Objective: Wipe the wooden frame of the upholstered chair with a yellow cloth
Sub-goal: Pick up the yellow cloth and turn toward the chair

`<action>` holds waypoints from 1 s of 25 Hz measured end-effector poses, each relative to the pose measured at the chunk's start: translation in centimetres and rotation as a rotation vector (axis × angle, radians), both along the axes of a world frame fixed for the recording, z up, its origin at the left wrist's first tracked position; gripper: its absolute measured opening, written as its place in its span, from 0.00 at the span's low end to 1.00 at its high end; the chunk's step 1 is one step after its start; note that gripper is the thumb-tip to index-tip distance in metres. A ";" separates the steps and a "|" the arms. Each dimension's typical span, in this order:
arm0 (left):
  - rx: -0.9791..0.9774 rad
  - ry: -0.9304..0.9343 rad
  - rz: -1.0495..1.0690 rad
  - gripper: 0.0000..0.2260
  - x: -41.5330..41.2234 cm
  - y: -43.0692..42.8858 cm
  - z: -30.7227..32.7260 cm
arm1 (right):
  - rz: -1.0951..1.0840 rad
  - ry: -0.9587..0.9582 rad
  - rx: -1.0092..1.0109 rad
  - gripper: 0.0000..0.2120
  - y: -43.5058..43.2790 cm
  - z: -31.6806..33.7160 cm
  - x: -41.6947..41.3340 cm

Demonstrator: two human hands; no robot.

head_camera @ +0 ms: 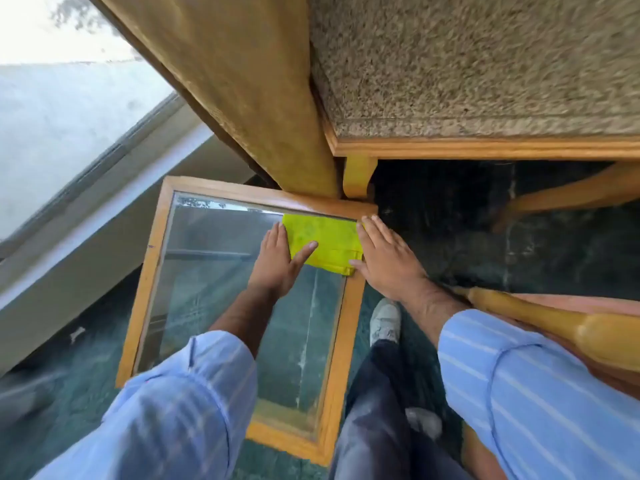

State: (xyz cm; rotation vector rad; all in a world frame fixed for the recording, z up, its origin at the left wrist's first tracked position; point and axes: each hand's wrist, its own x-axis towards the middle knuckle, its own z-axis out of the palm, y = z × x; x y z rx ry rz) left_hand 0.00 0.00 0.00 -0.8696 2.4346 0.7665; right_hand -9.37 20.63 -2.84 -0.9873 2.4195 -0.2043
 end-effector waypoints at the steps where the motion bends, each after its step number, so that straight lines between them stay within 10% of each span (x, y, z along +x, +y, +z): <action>1: 0.011 0.006 0.078 0.39 -0.7 -0.4 -2.1 | -0.023 -0.010 -0.003 0.32 -0.9 -2.2 -0.8; 13: -0.102 0.055 0.452 0.12 -1.4 -0.4 -8.5 | -0.501 -0.278 -0.093 0.14 -4.4 -5.0 -2.2; 25: 0.764 0.402 0.645 0.09 -1.9 22.2 7.4 | -1.092 -0.295 -0.419 0.17 20.6 12.7 -5.0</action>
